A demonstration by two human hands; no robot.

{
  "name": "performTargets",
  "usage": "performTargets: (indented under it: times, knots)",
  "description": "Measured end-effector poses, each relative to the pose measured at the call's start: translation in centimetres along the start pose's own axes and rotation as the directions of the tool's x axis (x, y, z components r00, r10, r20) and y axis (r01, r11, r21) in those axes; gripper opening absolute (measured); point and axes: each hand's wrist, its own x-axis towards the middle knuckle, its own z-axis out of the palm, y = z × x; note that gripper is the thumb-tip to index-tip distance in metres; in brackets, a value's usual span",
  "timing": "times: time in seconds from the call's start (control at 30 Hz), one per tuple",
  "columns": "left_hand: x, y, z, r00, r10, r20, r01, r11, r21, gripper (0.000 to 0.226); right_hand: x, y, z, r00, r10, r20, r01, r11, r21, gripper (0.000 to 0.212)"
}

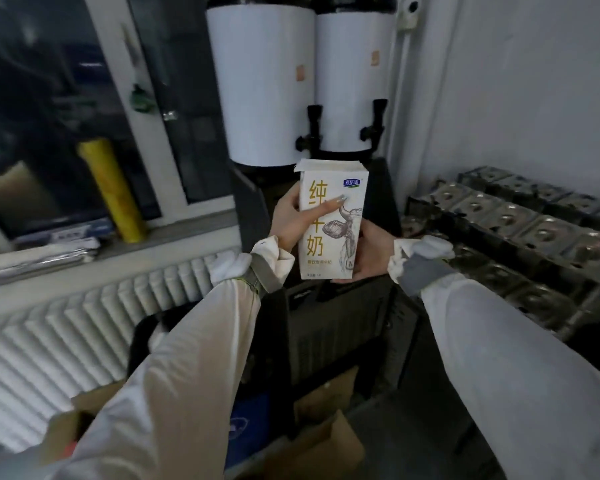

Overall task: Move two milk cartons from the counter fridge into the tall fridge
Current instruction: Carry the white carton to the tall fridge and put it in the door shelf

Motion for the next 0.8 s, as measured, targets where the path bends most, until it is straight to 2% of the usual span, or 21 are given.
performTargets:
  times: [0.13, 0.23, 0.33, 0.5, 0.63, 0.73, 0.8]
  knots:
    - [-1.0, 0.8, -6.7, 0.994, -0.003, -0.11, 0.008, 0.999, 0.038, 0.034, 3.8, -0.8, 5.7, 0.987, 0.032, 0.158, -0.028, 0.999, -0.027, 0.068]
    - [-1.9, 1.3, -13.6, 0.978, 0.002, -0.21, 0.009, 0.999, 0.051, 0.036, 8.1, -1.3, 11.8, 0.98, 0.074, 0.184, -0.055, 0.993, -0.108, 0.079]
    - [-2.4, 1.0, -19.4, 0.964, 0.004, -0.267, 0.019, 0.996, 0.082, 0.034, 11.6, -1.3, 17.1, 0.966, 0.098, 0.238, -0.067, 0.988, -0.137, 0.074]
    - [-1.8, -0.5, -28.2, 0.948, -0.028, -0.316, 0.068, 0.991, 0.115, 0.037, 18.2, -0.7, 24.1, 0.946, 0.154, 0.285, -0.125, 0.985, -0.118, 0.078]
    - [-0.6, -1.3, -35.7, 0.939, -0.034, -0.342, 0.084, 0.988, 0.132, 0.032, 23.4, -1.3, 30.2, 0.938, 0.155, 0.311, -0.11, 0.981, -0.157, 0.077]
    - [0.2, -1.7, -38.3, 0.936, -0.011, -0.351, 0.068, 0.986, 0.15, 0.034, 24.9, -2.0, 32.3, 0.936, 0.162, 0.312, -0.108, 0.977, -0.182, 0.086]
    - [0.8, -1.7, -40.4, 0.93, -0.005, -0.368, 0.065, 0.986, 0.153, 0.034, 26.1, -2.5, 34.2, 0.933, 0.165, 0.319, -0.113, 0.978, -0.176, 0.085]
